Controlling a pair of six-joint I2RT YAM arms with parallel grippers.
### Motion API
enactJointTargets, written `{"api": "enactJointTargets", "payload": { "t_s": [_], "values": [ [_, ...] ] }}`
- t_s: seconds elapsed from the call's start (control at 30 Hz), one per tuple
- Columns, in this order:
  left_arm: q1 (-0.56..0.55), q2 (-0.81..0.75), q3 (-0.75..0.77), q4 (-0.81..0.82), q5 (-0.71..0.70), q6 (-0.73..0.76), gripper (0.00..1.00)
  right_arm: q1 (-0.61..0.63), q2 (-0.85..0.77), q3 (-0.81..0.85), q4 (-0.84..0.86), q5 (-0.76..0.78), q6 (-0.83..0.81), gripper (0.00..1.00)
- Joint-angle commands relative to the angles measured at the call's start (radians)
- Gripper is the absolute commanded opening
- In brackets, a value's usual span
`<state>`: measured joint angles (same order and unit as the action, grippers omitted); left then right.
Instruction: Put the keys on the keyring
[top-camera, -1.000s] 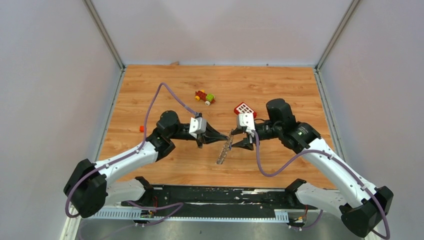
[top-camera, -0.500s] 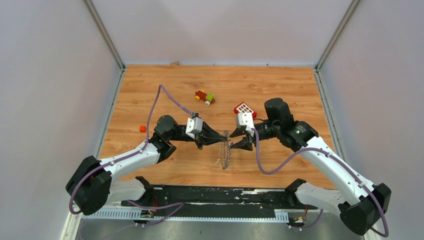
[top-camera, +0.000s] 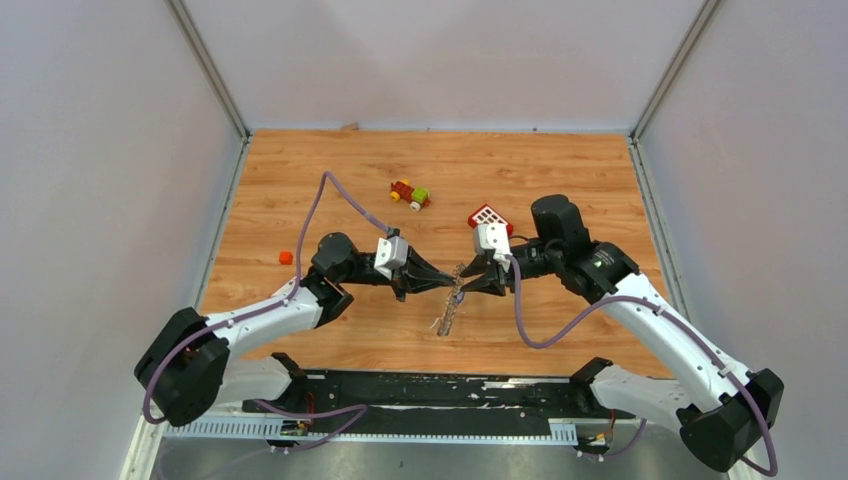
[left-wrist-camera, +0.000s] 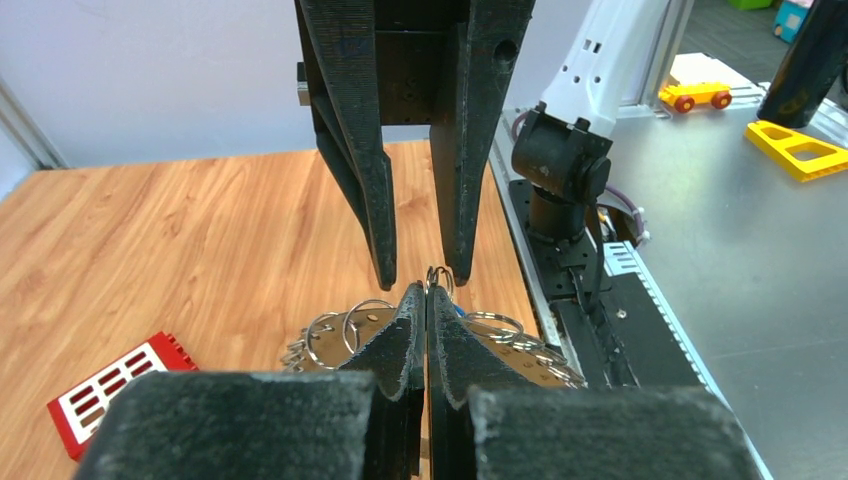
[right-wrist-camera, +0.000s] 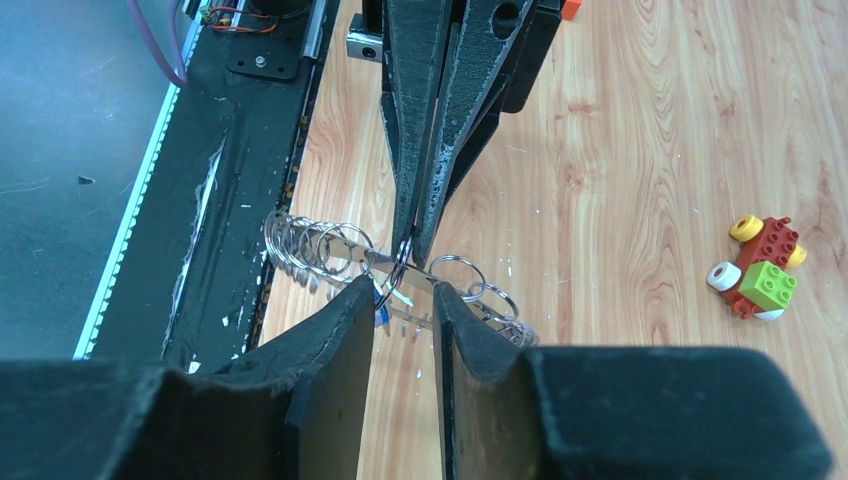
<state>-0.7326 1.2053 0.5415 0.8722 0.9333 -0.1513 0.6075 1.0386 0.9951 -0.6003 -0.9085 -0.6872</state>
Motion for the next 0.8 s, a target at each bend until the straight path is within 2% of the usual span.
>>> {"api": "enactJointTargets", "payload": {
  "t_s": [0.0, 0.77],
  "values": [
    [0.002, 0.003, 0.005, 0.092, -0.015, -0.020, 0.00, -0.003, -0.008, 0.028, 0.047, -0.015, 0.015, 0.27],
    [0.002, 0.017, -0.005, 0.175, -0.024, -0.101, 0.00, -0.004, 0.005, -0.006, 0.108, 0.001, 0.044, 0.22]
  ]
}}
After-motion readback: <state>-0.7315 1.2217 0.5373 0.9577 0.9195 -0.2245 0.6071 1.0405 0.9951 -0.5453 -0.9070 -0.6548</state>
